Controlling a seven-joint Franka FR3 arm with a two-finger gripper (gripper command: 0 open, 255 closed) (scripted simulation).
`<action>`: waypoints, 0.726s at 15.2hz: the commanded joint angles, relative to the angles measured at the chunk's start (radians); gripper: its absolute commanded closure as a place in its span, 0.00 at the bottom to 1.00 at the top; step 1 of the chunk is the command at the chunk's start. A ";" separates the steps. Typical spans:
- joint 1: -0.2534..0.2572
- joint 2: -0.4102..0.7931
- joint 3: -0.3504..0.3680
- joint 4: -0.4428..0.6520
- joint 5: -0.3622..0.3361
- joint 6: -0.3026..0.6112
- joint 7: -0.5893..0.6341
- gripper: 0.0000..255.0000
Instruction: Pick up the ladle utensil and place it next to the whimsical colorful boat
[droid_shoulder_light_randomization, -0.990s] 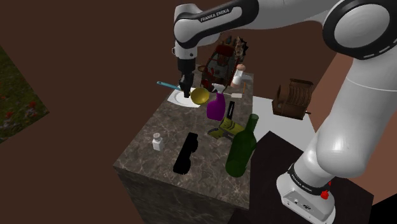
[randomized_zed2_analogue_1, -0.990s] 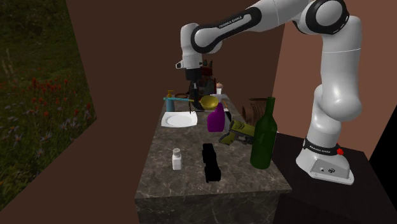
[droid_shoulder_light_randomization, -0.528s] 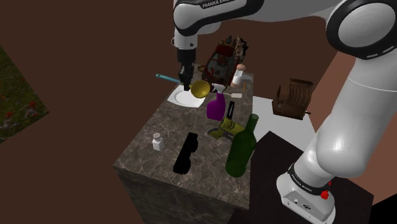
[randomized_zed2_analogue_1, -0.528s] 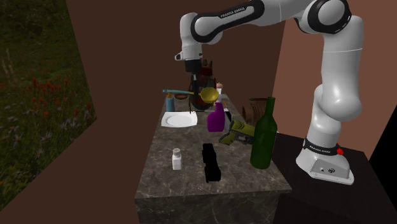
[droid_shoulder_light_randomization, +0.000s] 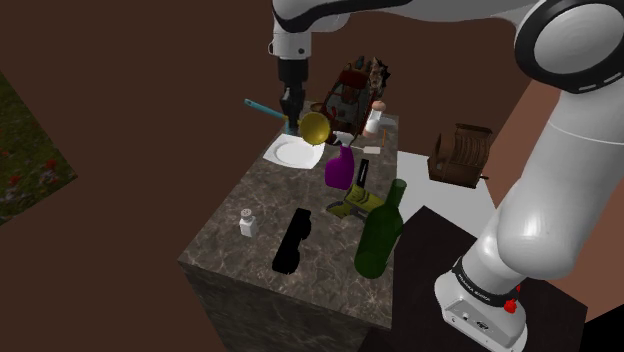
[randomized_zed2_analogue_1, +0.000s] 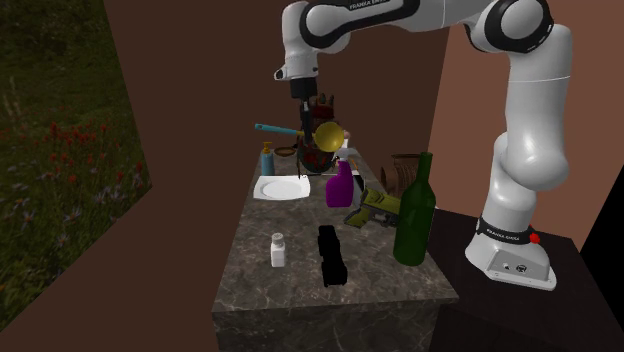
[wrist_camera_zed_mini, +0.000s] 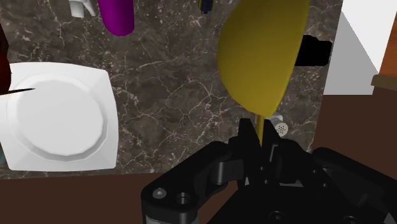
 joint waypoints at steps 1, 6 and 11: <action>0.000 -0.004 0.000 0.023 0.000 -0.027 0.003 1.00; 0.000 0.000 0.000 0.095 -0.001 -0.095 0.011 1.00; -0.001 0.011 0.000 0.176 -0.001 -0.165 0.019 1.00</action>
